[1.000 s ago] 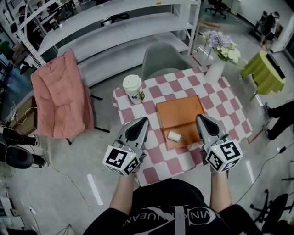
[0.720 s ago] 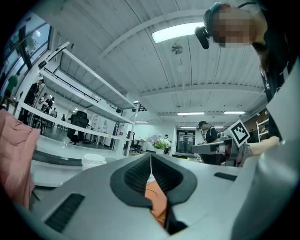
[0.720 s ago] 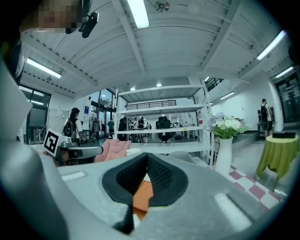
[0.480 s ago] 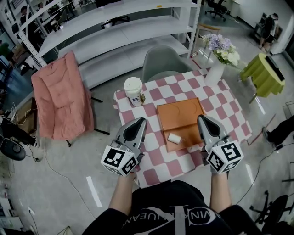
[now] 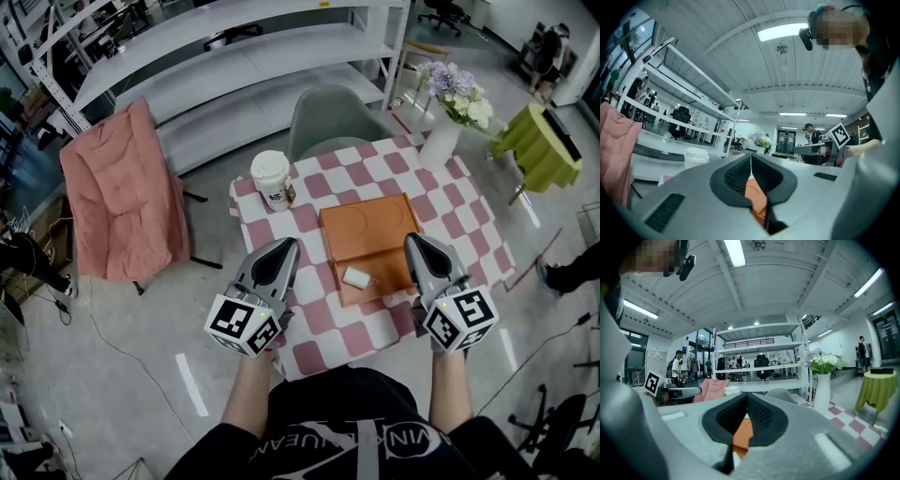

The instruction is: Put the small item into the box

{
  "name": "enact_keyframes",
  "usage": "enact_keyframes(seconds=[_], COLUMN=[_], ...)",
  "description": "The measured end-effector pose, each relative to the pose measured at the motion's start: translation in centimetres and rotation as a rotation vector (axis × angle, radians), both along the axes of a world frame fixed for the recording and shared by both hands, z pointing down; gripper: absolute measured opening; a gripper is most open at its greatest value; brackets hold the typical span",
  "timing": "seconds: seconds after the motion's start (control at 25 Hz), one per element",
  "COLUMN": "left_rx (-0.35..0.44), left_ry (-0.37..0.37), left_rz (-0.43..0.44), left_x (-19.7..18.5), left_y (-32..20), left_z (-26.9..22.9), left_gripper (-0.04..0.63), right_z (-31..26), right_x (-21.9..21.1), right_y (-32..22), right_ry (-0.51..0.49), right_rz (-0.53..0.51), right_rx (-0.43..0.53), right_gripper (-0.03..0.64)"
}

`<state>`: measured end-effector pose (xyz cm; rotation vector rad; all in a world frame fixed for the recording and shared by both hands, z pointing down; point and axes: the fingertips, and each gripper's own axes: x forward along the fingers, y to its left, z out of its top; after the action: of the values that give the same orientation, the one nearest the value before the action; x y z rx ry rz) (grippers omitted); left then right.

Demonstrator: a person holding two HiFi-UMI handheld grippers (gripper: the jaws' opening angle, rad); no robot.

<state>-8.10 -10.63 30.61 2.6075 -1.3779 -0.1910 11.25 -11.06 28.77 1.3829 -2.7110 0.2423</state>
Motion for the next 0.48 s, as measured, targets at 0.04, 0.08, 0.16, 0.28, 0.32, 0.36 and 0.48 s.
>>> enact_keyframes(seconds=[0.04, 0.08, 0.16, 0.28, 0.32, 0.36, 0.48], left_rx=[-0.003, -0.005, -0.01, -0.015, -0.017, -0.02, -0.028], left_ry=[0.001, 0.001, 0.002, 0.003, 0.003, 0.004, 0.007], left_rz=[0.001, 0.002, 0.004, 0.007, 0.009, 0.01, 0.012], left_x=[0.0, 0.0, 0.0, 0.0, 0.1, 0.1, 0.0], left_y=[0.0, -0.1, -0.2, -0.3, -0.3, -0.3, -0.4], left_z=[0.1, 0.2, 0.4, 0.5, 0.6, 0.7, 1.1], left_gripper=[0.014, 0.014, 0.014, 0.014, 0.014, 0.014, 0.014], right_z=[0.1, 0.2, 0.4, 0.6, 0.6, 0.7, 1.1], right_x=[0.0, 0.0, 0.0, 0.0, 0.0, 0.0, -0.2], right_y=[0.0, -0.1, -0.1, -0.1, -0.1, -0.1, -0.2], right_ry=[0.0, -0.001, -0.002, -0.002, -0.002, -0.003, -0.005], right_rz=[0.001, 0.0, -0.002, -0.002, -0.002, -0.002, -0.003], right_rx=[-0.004, -0.007, -0.011, -0.017, -0.02, -0.023, -0.033], right_gripper=[0.006, 0.006, 0.006, 0.006, 0.006, 0.006, 0.006])
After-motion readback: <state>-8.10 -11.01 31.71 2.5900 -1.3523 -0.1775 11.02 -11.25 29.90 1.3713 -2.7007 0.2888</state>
